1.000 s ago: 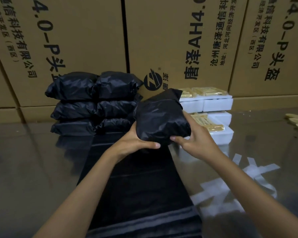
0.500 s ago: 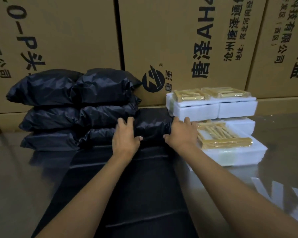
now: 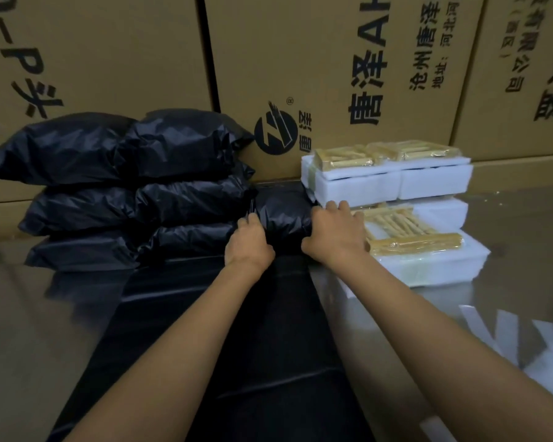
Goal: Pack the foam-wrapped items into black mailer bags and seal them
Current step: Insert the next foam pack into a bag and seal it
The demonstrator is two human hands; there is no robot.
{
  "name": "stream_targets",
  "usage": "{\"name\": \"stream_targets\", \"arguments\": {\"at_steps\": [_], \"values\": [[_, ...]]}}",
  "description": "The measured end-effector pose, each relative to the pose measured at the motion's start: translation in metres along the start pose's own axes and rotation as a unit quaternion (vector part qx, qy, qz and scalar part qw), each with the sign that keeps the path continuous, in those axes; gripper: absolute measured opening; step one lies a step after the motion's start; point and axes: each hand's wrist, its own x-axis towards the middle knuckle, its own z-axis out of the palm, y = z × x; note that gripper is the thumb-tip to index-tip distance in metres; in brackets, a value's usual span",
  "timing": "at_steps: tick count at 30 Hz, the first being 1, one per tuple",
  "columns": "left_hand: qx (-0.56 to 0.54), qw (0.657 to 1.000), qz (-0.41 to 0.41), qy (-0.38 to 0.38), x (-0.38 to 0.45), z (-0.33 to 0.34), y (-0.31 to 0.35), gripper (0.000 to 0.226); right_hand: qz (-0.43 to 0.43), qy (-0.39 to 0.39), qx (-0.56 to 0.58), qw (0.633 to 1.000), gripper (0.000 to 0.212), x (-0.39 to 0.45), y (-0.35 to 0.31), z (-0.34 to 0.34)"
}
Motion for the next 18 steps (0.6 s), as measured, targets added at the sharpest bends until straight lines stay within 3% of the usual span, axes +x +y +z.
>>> {"name": "stream_targets", "arguments": {"at_steps": [4, 6, 8, 10, 12, 13, 15, 18], "values": [[-0.004, 0.997, 0.074, -0.012, -0.031, -0.007, 0.009, 0.040, 0.034, -0.007, -0.011, 0.999, 0.068, -0.039, 0.028, -0.008], [-0.085, 0.991, 0.101, -0.009, -0.048, -0.009, 0.027, 0.029, 0.055, 0.057, 0.053, 0.995, 0.066, -0.059, 0.040, -0.008], [-0.195, 0.976, 0.058, -0.076, -0.058, -0.009, 0.052, 0.045, 0.114, 0.161, 0.102, 0.975, 0.059, -0.078, 0.055, -0.010], [-0.309, 0.931, -0.025, -0.193, -0.062, -0.006, 0.078, 0.056, 0.229, 0.223, 0.170, 0.932, 0.055, -0.094, 0.074, -0.014], [-0.420, 0.859, -0.099, -0.276, -0.066, -0.002, 0.098, 0.058, 0.337, 0.189, 0.300, 0.872, 0.057, -0.105, 0.091, -0.016], [-0.448, 0.839, -0.123, -0.284, -0.067, 0.002, 0.104, 0.058, 0.365, 0.137, 0.379, 0.839, 0.060, -0.107, 0.095, -0.014], [-0.476, 0.821, -0.153, -0.275, -0.070, 0.008, 0.109, 0.056, 0.356, 0.025, 0.509, 0.783, 0.064, -0.109, 0.092, -0.007], [-0.513, 0.804, -0.160, -0.255, -0.075, 0.012, 0.110, 0.049, 0.363, 0.012, 0.565, 0.741, 0.074, -0.103, 0.082, -0.005]]}}
